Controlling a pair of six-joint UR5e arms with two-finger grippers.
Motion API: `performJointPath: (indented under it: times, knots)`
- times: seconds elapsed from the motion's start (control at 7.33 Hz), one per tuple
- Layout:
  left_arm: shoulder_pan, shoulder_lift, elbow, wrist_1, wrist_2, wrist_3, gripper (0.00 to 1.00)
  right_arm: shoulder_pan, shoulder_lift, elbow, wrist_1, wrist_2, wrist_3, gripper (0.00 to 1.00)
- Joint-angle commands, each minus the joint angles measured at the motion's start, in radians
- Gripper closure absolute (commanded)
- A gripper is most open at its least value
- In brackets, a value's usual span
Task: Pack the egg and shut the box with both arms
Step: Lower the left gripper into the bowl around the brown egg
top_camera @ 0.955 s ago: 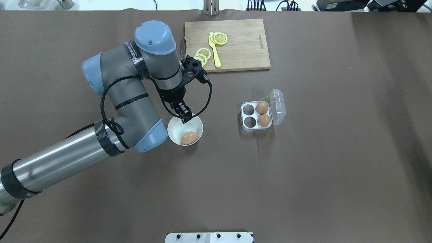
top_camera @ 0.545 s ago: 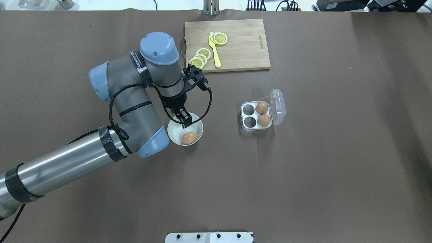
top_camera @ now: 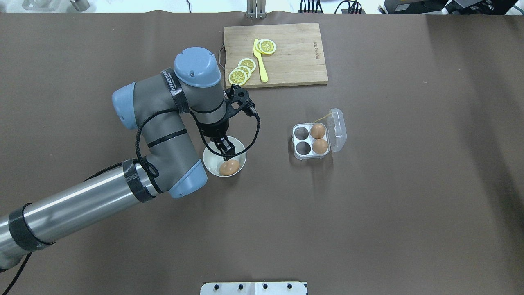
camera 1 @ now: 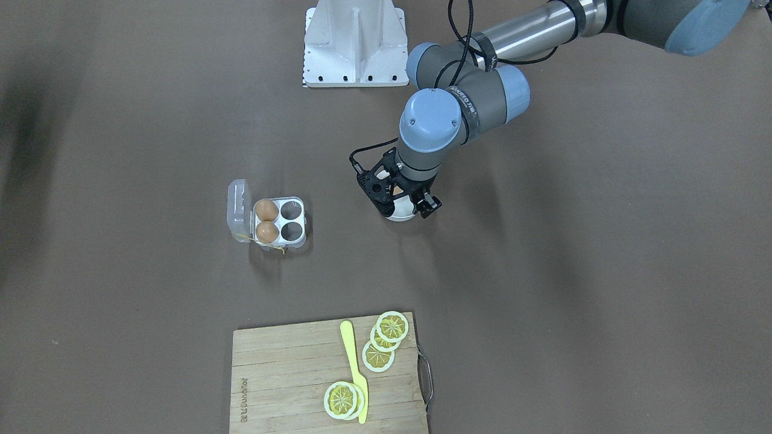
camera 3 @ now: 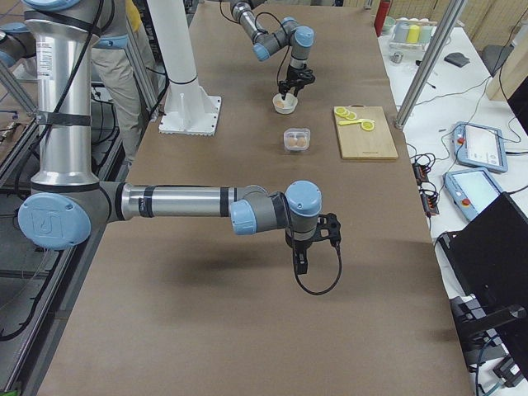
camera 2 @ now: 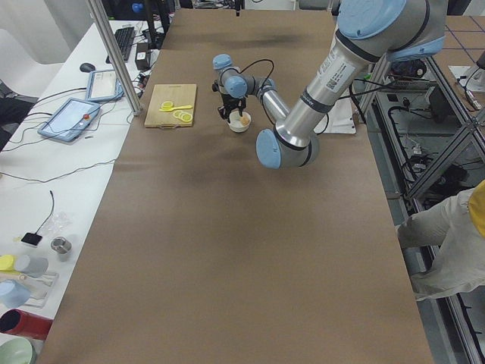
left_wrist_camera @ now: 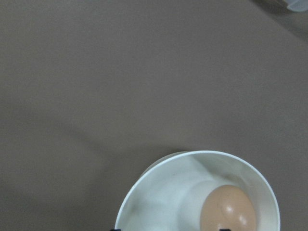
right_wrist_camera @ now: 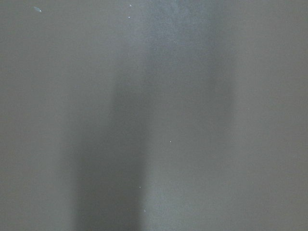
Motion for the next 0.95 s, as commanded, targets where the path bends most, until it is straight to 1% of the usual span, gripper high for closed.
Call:
performJointPath:
  times: [0.0, 0.82]
  knots:
    - [0.002, 0.016, -0.009, -0.032, 0.0, -0.005, 0.25, 0.0, 0.0, 0.0, 0.0, 0.0, 0.0, 0.0]
    - [0.03, 0.027, -0.018, -0.039, 0.002, -0.021, 0.24, 0.0, 0.0, 0.0, -0.002, 0.0, 0.0, 0.0]
